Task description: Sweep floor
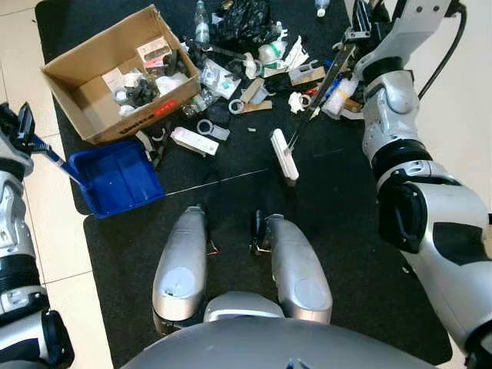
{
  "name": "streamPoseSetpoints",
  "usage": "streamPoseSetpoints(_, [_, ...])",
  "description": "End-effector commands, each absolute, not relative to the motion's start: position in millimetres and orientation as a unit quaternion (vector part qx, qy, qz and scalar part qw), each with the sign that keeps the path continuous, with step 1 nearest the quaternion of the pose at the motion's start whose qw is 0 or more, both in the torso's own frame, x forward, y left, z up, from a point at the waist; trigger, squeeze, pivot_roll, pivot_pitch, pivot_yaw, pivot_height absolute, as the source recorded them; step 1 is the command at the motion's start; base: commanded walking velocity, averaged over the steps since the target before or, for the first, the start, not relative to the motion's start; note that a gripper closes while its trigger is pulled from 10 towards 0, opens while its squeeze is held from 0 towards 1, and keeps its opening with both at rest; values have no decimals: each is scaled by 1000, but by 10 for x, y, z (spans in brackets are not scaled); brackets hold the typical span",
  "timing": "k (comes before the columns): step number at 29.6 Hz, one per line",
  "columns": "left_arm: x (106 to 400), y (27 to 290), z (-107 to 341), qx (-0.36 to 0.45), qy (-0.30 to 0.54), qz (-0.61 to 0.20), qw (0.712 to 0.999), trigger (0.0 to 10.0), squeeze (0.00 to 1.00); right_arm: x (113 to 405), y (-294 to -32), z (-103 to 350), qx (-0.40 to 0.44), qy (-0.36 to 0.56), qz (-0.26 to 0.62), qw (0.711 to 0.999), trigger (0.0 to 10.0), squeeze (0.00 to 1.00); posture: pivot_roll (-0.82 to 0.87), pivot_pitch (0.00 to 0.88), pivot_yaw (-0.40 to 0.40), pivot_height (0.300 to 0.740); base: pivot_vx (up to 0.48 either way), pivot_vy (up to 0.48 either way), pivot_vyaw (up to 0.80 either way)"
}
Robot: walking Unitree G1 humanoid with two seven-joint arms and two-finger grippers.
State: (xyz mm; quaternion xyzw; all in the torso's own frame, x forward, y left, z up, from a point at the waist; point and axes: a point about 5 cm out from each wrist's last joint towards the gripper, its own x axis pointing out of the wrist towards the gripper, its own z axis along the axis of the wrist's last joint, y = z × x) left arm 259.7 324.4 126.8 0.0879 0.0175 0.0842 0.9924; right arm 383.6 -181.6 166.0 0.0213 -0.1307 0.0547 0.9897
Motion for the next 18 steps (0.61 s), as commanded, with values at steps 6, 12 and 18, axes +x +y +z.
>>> streamPoseSetpoints(6, [2793, 2918, 1297, 33, -21, 35, 999, 10000, 0, 3843, -1740, 1639, 32, -127, 62, 989, 10000, 0, 257, 286, -46, 740, 0, 0, 0])
streamPoseSetpoints(12, [2797, 2806, 1150, 43, -3, 17, 999, 10000, 0, 3844, -1698, 1628, 34, -124, 66, 989, 10000, 0, 251, 283, -45, 740, 0, 0, 0])
streamPoseSetpoints(18, [2792, 2704, 1087, 56, 4, 2, 998, 10000, 0, 3845, -1682, 1619, 28, -121, 65, 990, 10000, 0, 254, 282, -43, 740, 0, 0, 0])
